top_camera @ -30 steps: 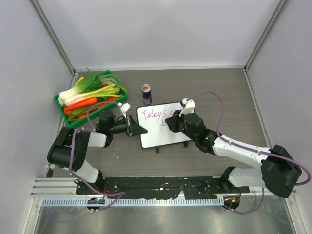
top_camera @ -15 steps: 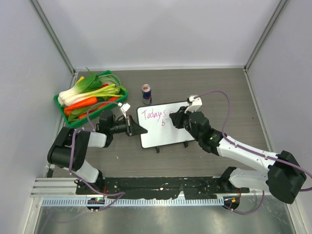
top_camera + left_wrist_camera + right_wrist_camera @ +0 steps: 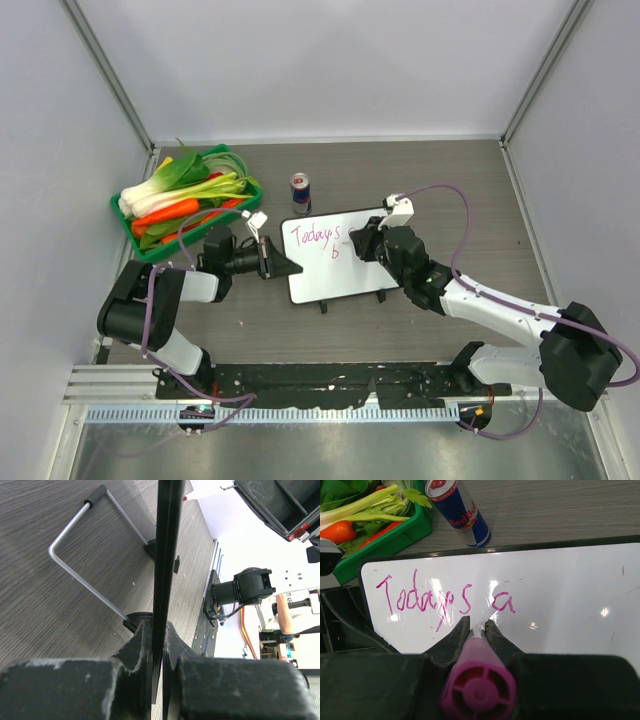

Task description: Write a sentence on the whiteboard

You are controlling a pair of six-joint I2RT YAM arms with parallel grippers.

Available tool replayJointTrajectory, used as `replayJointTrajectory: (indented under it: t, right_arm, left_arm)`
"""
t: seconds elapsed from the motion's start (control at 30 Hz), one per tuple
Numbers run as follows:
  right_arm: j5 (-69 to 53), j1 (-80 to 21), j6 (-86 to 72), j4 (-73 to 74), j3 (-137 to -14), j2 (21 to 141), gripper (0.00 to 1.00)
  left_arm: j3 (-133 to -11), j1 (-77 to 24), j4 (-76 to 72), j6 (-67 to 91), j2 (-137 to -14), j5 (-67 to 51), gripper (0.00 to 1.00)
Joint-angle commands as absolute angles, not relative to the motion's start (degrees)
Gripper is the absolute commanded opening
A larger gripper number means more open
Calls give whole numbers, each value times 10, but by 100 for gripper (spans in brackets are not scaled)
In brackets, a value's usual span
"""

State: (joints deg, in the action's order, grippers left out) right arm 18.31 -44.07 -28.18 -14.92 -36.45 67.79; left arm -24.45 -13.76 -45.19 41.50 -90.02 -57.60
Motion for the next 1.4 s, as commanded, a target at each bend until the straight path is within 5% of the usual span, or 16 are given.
replayJointTrajectory:
  t: [0.0, 1.37]
  right_arm:
    - [188, -439, -282, -186, -390, 684, 1]
    - [137, -439, -288, -136, -324, 659, 1]
  left_arm:
    - [-250, -139, -413, 398, -912, -538, 0]
    - [-250, -139, -413, 398, -912, -539, 0]
